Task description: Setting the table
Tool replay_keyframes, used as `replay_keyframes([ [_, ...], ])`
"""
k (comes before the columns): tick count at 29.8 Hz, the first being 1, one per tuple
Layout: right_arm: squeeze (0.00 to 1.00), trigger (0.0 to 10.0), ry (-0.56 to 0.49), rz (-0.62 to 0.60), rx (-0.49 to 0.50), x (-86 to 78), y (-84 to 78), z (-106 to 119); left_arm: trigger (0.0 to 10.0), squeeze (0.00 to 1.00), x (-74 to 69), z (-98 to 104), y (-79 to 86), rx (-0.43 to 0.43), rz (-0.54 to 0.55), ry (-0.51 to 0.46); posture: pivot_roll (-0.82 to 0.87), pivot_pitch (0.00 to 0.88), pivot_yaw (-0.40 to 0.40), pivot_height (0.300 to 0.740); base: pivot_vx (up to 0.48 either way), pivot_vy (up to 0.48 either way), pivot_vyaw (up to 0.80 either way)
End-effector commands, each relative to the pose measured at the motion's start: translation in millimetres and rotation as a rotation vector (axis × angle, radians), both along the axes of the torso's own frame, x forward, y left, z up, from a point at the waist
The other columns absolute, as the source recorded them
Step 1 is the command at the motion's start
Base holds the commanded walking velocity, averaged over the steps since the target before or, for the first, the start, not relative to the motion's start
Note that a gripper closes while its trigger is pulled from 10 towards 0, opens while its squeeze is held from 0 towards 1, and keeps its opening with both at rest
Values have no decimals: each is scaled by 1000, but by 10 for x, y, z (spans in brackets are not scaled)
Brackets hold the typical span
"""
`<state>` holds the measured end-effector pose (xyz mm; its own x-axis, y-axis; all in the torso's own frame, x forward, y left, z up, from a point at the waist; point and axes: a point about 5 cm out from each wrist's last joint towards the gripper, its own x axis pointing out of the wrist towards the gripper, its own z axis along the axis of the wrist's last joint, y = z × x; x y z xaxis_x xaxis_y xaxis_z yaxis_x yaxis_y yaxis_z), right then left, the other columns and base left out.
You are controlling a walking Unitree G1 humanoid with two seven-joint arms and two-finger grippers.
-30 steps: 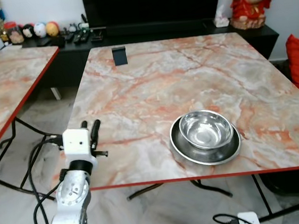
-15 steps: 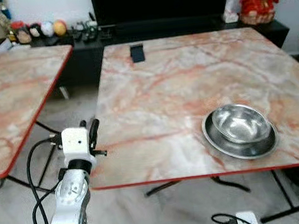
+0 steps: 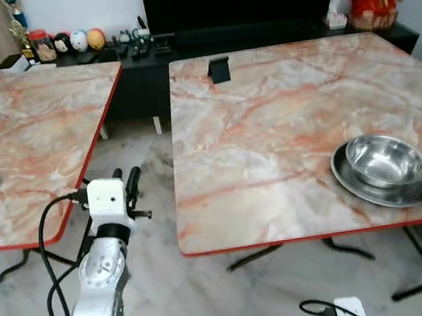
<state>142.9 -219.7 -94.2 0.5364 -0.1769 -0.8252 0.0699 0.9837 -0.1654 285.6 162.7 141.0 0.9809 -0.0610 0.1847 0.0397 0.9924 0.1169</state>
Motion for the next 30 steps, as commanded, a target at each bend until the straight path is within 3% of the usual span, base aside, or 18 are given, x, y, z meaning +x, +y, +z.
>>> replay_keyframes([
  [1,0,10000,7,-4,2,-17,0,-7,10000,0,16,33,4,24,-4,-9,-38,0,15,732,0,345,0],
  [30,0,10000,20,34,-2,-26,14,-14,10000,0,18,59,4,32,-12,-22,-38,0,19,732,0,344,0],
])
